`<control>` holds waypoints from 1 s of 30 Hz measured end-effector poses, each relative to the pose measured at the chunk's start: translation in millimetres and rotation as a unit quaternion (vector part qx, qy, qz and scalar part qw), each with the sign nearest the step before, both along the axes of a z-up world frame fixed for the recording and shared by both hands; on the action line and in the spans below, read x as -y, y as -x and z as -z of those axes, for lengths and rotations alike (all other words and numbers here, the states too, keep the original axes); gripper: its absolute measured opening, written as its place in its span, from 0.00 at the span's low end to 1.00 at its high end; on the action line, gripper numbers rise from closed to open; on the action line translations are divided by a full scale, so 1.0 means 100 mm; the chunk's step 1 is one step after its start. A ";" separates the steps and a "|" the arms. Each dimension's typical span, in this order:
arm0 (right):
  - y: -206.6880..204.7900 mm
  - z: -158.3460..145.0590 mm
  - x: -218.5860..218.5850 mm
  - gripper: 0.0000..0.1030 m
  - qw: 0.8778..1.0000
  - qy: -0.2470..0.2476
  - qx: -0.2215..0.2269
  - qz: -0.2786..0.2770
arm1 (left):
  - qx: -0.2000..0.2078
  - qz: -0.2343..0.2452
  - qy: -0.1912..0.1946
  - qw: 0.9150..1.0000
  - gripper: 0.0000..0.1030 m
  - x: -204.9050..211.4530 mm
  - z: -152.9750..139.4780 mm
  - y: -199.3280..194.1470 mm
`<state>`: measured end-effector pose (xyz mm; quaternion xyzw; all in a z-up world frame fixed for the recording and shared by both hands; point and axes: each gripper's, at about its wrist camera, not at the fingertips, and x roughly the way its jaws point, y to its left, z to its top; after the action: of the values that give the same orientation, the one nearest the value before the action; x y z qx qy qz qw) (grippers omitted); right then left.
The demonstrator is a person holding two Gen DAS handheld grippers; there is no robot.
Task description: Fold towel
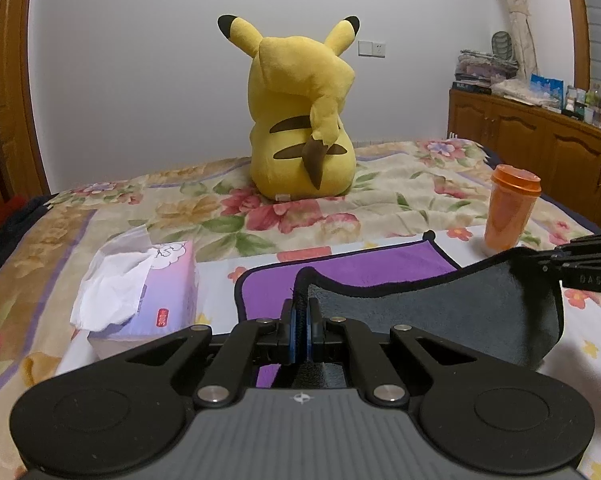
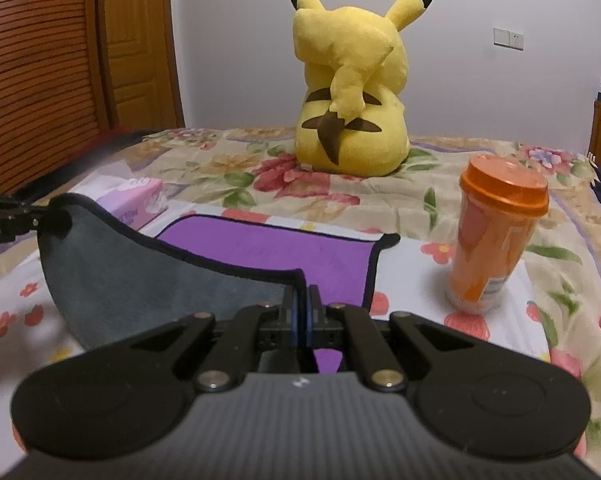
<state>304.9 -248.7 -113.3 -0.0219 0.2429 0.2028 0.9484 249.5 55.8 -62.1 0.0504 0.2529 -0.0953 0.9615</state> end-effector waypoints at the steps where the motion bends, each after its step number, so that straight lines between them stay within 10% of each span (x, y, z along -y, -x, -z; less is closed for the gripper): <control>1: -0.02 0.00 0.00 0.05 1.000 -0.001 0.001 0.001 | 0.000 0.000 0.000 1.000 0.08 0.00 0.01 -0.02; 30: -0.40 -0.08 0.05 0.05 0.999 -0.020 0.016 0.020 | 0.015 -0.020 0.019 1.000 0.07 -0.09 0.04 -0.54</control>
<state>344.8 -253.5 -105.0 -0.0009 0.2242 0.1883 0.9562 303.5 64.7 -66.2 0.0284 0.2380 -0.0803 0.9675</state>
